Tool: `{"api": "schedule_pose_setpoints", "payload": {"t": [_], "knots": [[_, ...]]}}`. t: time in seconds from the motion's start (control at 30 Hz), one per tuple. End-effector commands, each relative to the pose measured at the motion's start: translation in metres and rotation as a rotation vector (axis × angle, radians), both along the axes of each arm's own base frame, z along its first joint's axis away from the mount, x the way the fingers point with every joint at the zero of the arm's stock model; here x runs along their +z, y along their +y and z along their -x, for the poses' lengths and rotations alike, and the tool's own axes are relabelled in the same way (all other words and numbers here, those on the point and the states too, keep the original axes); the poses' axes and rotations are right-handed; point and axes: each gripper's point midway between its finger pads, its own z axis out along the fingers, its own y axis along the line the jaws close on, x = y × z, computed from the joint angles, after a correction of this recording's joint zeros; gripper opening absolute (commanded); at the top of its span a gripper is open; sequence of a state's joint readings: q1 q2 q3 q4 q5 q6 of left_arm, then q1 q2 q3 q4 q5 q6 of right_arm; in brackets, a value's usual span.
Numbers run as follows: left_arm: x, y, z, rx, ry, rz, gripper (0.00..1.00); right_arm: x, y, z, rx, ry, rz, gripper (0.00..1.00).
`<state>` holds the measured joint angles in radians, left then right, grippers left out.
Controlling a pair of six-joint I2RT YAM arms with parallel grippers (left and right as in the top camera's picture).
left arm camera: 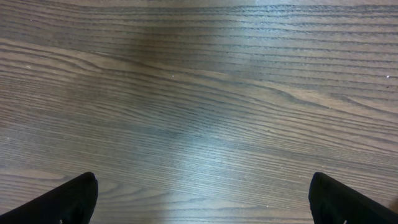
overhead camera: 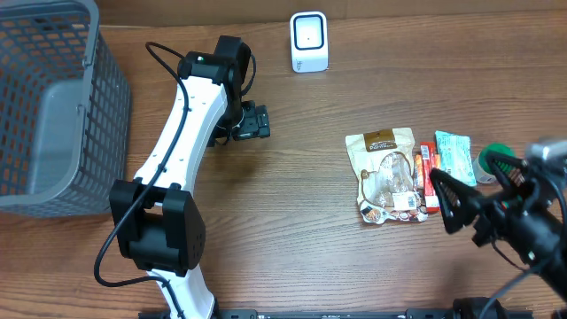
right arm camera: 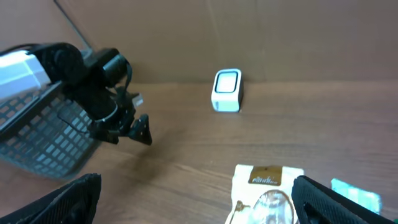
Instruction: Scan the item barcode
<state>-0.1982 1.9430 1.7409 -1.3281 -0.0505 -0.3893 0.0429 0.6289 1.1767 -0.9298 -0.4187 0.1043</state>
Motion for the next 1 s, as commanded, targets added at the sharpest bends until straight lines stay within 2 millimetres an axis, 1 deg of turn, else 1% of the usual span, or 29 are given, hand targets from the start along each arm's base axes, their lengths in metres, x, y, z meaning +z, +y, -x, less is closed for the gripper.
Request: {"api": "schedule_pose_setpoints", "payload": {"t": [0.0,0.2,0.4,0.5,0.53,0.67,0.8,0.97], "knots": [[0.007,0.002,-0.002,-0.009,-0.024,-0.008,1.0,-0.008,-0.003,0.006,-0.017,-0.007,0.013,1.0],[0.007,0.002,-0.002,-0.009,-0.024,-0.008,1.0,-0.025,-0.004,0.022,-0.014,-0.066,0.013,1.0],[0.007,0.002,-0.002,-0.009,-0.024,-0.008,1.0,-0.042,-0.005,0.039,-0.016,-0.193,0.005,1.0],[0.007,0.002,-0.002,-0.009,-0.024,-0.008,1.0,-0.047,-0.005,0.043,-0.017,-0.27,0.001,1.0],[0.007,0.002,-0.002,-0.009,-0.024,-0.008,1.0,-0.048,-0.005,0.042,-0.017,-0.326,-0.003,1.0],[0.007,0.002,-0.002,-0.009,-0.024,-0.008,1.0,-0.037,-0.004,0.037,-0.018,-0.486,-0.012,1.0],[0.007,0.002,-0.002,-0.009,-0.024,-0.008,1.0,-0.02,-0.004,0.033,-0.02,-0.674,-0.023,1.0],[0.007,0.002,-0.002,-0.009,-0.024,-0.008,1.0,0.0,-0.007,0.037,-0.041,-0.894,-0.013,1.0]]}}
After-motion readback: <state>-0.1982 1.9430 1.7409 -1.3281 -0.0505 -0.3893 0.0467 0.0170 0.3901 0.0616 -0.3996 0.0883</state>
